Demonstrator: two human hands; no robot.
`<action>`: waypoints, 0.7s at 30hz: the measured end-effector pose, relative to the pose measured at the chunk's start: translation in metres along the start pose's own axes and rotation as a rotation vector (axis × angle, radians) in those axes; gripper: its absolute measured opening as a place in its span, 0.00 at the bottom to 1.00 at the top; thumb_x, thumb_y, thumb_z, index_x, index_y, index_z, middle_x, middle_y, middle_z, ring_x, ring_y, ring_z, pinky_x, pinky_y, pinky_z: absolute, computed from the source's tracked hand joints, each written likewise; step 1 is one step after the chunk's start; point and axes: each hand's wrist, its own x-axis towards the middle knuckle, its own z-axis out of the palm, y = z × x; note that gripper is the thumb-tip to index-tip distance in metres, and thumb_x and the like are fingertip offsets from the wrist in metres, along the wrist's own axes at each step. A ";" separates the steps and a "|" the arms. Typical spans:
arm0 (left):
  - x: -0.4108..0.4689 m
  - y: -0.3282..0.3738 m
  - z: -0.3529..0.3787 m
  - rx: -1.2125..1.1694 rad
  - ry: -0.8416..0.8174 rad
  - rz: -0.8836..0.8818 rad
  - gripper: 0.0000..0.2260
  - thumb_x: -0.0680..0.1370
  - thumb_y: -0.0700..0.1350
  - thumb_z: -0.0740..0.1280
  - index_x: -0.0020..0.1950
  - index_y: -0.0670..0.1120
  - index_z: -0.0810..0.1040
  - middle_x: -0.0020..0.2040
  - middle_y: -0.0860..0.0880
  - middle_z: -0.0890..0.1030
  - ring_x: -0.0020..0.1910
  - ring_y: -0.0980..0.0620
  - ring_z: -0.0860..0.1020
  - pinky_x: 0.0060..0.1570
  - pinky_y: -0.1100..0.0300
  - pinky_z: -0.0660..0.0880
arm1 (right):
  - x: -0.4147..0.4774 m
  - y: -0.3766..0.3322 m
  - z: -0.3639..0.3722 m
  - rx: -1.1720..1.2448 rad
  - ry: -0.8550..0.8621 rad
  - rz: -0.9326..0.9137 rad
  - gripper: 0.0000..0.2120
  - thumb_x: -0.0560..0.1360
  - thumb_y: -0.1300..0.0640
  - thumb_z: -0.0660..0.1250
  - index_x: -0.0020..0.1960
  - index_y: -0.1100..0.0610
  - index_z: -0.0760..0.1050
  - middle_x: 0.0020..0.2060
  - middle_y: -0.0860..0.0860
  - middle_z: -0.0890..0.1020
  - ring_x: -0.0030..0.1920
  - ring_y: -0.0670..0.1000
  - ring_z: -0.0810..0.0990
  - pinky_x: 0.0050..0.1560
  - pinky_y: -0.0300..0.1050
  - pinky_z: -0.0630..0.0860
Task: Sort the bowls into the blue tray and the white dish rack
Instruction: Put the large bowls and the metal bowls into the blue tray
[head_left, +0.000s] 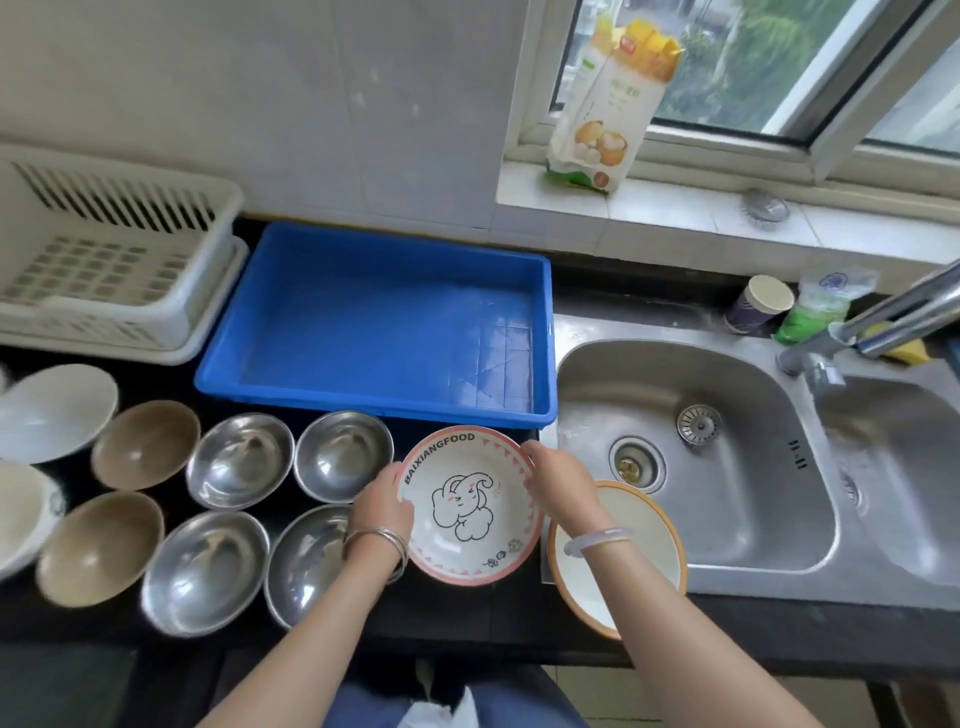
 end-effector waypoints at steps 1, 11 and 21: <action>0.001 -0.001 -0.001 -0.031 0.015 -0.022 0.17 0.74 0.33 0.59 0.60 0.46 0.74 0.53 0.46 0.82 0.46 0.47 0.78 0.38 0.60 0.74 | 0.001 0.000 -0.002 0.031 -0.001 0.002 0.16 0.74 0.66 0.58 0.59 0.54 0.73 0.47 0.54 0.82 0.45 0.57 0.79 0.40 0.49 0.77; 0.005 0.003 -0.051 -0.246 0.206 -0.045 0.02 0.73 0.45 0.68 0.44 0.52 0.79 0.37 0.55 0.80 0.36 0.58 0.77 0.34 0.64 0.71 | 0.006 -0.018 -0.048 0.263 0.013 -0.099 0.13 0.72 0.60 0.64 0.53 0.48 0.80 0.42 0.48 0.83 0.39 0.52 0.79 0.30 0.39 0.71; 0.073 0.017 -0.111 -0.526 0.238 -0.027 0.04 0.75 0.45 0.66 0.48 0.48 0.77 0.50 0.40 0.82 0.50 0.40 0.81 0.53 0.45 0.78 | 0.066 -0.076 -0.085 0.711 0.032 0.025 0.14 0.70 0.63 0.66 0.51 0.48 0.79 0.32 0.56 0.85 0.33 0.55 0.85 0.37 0.46 0.84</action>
